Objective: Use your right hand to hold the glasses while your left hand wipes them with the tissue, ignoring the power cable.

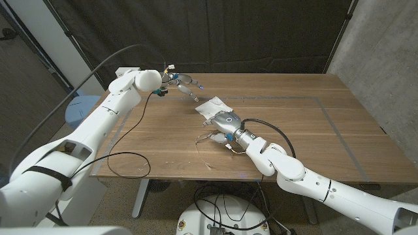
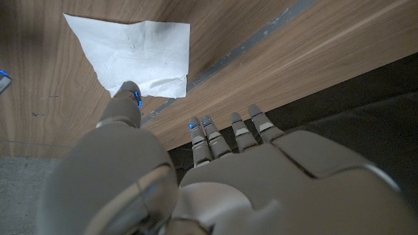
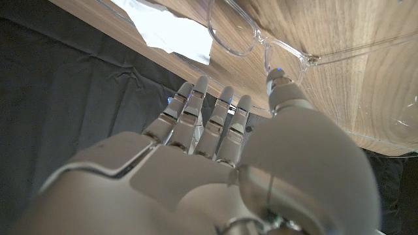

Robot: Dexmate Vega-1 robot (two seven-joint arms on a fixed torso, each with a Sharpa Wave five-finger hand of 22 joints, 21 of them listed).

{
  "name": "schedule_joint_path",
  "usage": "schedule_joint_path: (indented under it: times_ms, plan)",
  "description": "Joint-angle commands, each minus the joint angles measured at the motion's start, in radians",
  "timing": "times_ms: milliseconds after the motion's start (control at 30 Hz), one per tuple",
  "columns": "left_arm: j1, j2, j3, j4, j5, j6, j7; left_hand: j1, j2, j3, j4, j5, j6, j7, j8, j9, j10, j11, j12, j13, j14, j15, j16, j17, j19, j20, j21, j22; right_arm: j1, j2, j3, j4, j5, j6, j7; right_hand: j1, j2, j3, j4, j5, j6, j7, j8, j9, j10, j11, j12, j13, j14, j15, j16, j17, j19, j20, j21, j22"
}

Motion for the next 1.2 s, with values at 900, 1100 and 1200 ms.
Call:
schedule_joint_path:
  times_ms: [900, 1100, 1200]
  plan:
    - [-0.035, -0.023, 0.004, 0.077, -0.016, -0.046, -0.007, 0.025, -0.006, -0.013, 0.015, 0.036, 0.007, 0.025, -0.007, 0.005, 0.003, 0.007, -0.006, 0.006, -0.001, -0.047, -0.004, 0.013, -0.005, 0.004, -0.008, 0.004, 0.077, 0.053, -0.052, 0.136, -0.039, -0.009, 0.033, 0.054, 0.011, -0.114, 0.020, 0.011, 0.060, -0.009, -0.024, 0.007, 0.040, 0.000, 0.010, 0.025, 0.031, -0.180, 0.114, 0.115, 0.020, -0.089, 0.027, 0.016]
    - [-0.043, -0.027, 0.006, 0.086, -0.016, -0.057, -0.002, 0.021, -0.005, -0.018, 0.021, 0.041, 0.006, 0.032, -0.010, 0.005, 0.002, 0.016, -0.007, 0.006, -0.001, -0.045, -0.004, 0.015, -0.005, 0.010, -0.008, 0.004, 0.088, 0.047, -0.061, 0.133, -0.049, -0.011, 0.074, 0.062, 0.016, -0.122, 0.021, 0.012, 0.068, -0.009, -0.025, 0.007, 0.045, -0.003, 0.011, 0.027, 0.027, -0.180, 0.119, 0.124, 0.016, -0.084, 0.029, 0.017]
    - [-0.044, -0.028, 0.006, 0.087, -0.015, -0.058, 0.000, 0.021, -0.004, -0.020, 0.023, 0.043, 0.005, 0.038, -0.012, 0.005, 0.001, 0.022, -0.008, 0.006, -0.002, -0.043, -0.004, 0.016, -0.005, 0.013, -0.009, 0.005, 0.093, 0.043, -0.064, 0.132, -0.046, -0.006, 0.094, 0.064, 0.021, -0.129, 0.023, 0.012, 0.089, -0.011, -0.020, 0.007, 0.060, -0.009, 0.017, 0.029, 0.028, -0.180, 0.124, 0.130, 0.011, -0.085, 0.029, 0.018]
